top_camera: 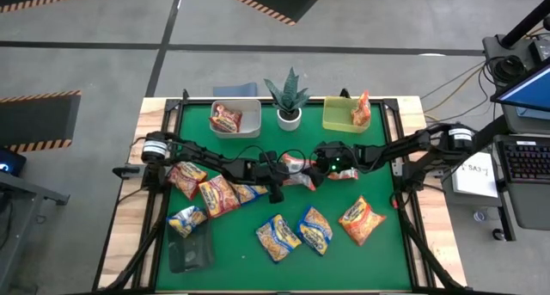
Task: Sort Maruchan noodles
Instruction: Put the top center orange noodle pack into the yellow bin
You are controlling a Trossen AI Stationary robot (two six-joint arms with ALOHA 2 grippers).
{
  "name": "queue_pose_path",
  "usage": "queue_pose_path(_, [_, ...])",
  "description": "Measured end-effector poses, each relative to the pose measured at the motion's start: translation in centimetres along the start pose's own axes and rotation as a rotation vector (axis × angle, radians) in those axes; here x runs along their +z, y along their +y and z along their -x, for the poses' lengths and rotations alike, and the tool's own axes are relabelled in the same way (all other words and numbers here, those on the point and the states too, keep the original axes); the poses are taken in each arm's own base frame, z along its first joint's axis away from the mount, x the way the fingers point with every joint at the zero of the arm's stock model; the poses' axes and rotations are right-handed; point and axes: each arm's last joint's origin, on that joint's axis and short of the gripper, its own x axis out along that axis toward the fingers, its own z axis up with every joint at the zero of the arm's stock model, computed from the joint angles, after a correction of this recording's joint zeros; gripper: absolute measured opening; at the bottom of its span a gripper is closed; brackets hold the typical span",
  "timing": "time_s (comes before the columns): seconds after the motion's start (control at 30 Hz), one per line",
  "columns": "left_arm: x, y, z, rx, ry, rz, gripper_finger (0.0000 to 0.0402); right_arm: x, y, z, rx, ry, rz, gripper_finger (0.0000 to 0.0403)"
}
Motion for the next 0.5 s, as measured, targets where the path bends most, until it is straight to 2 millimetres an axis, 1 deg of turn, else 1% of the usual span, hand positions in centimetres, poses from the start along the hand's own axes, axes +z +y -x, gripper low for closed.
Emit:
queue_pose_path(0.1, [0.7,0.3,1.4,0.001,-0.002,-0.004,0.0,0.3,0.3,0.8,0.002,-0.012,0.019,0.0114])
queue_pose_path(0.23, [1.7,0.7,3.5,-0.003,-0.031,-0.013,0.0,1.0,1.0,2.3,0.019,-0.037,0.057,0.0126])
queue_pose_path(0.37, [3.3,0.6,5.9,-0.015,-0.135,-0.045,0.0,1.4,1.9,4.2,0.04,-0.058,0.144,0.0131])
queue_pose_path(0.5, [4.7,0.3,7.7,-0.031,-0.265,-0.06,0.0,1.6,3.3,6.4,0.074,-0.077,0.276,0.0119])
